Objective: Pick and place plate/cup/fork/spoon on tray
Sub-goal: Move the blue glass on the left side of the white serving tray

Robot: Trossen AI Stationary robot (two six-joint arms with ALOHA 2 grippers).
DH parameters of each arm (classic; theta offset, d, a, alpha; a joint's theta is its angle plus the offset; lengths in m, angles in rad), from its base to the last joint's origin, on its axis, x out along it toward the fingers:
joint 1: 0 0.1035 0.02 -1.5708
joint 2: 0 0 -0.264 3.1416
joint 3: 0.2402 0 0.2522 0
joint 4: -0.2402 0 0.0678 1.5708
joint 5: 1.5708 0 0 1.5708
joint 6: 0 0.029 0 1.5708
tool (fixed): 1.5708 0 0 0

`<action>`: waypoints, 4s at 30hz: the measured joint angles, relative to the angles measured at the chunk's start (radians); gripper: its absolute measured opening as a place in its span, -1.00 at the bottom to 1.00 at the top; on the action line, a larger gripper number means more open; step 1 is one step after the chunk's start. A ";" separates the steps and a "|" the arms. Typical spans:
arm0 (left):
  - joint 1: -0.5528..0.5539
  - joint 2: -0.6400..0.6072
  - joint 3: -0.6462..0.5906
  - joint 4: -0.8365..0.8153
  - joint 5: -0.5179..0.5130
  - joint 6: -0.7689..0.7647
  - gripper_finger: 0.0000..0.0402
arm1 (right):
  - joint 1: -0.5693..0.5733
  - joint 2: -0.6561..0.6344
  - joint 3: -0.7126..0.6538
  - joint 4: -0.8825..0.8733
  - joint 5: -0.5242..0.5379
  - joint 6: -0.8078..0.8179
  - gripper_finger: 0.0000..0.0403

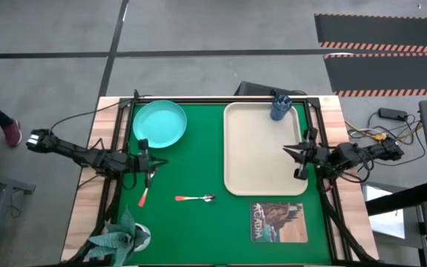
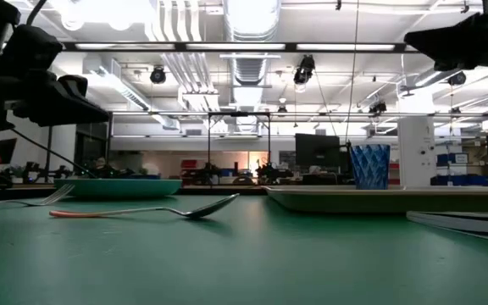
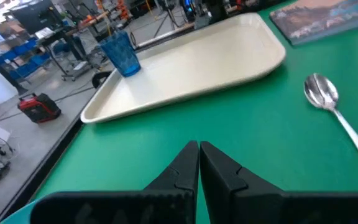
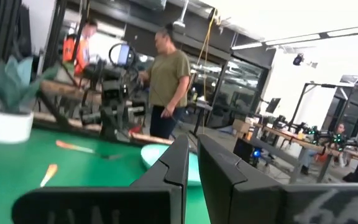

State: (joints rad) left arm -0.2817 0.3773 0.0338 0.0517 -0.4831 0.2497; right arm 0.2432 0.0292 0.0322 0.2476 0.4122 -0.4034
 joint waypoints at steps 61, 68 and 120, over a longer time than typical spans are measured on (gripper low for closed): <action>0.000 0.168 0.103 0.882 -0.005 0.177 -1.00 | -1.039 1.403 1.363 -1.290 -0.365 0.508 -0.86; 0.000 0.172 0.095 0.882 -0.005 0.177 -1.00 | -1.135 1.481 1.408 -1.354 -0.420 0.450 -0.59; 0.001 0.161 0.097 0.909 -0.005 0.177 -1.00 | -0.793 1.677 1.552 -1.369 -0.306 0.447 -0.95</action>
State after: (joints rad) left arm -0.2810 0.5385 0.1303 0.9612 -0.4877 0.4267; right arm -0.5495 1.7063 1.5847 -1.1216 0.1057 0.0436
